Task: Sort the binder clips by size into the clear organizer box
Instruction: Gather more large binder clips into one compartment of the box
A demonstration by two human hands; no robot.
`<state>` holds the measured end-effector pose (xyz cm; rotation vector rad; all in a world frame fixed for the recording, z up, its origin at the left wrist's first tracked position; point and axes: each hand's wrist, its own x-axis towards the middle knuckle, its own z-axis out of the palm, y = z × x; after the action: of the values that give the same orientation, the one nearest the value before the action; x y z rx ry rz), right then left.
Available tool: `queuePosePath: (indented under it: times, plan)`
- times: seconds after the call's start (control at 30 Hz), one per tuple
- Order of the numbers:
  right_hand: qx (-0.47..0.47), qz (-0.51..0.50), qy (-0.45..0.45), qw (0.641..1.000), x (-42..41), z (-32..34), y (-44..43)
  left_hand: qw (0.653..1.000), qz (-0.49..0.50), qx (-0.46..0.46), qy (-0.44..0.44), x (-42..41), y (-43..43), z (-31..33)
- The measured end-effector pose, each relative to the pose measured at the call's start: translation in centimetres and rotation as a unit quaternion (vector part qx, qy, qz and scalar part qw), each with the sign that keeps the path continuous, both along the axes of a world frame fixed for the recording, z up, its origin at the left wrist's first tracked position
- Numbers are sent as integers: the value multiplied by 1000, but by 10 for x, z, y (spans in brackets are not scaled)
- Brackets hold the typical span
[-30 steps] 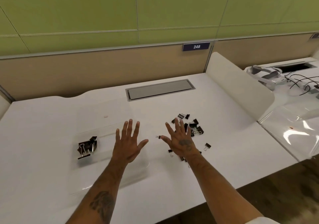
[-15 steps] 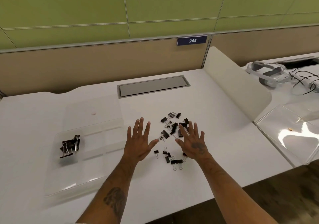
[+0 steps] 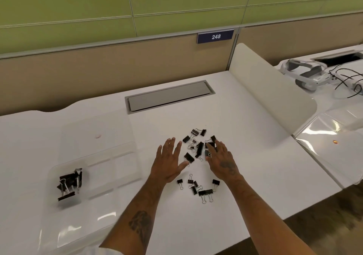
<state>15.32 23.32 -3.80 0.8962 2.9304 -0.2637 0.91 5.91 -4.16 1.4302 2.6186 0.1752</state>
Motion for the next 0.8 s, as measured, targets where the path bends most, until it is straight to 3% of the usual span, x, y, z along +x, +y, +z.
queuePosePath:
  times: [0.1,0.37,0.67,0.8]
  plan:
    - [-25,26,29,999,-11,-3,3,1000,-16,-21,-12,-1,10,-5]
    - [-12,125,-19,992,-41,-10,19,999,-10,-29,-35,-6,30,-10]
    - [18,136,-14,990,-58,-13,28,998,20,-52,-27,-1,47,-16]
    - [-57,83,46,994,-59,-10,33,998,29,-52,-21,0,54,-16]
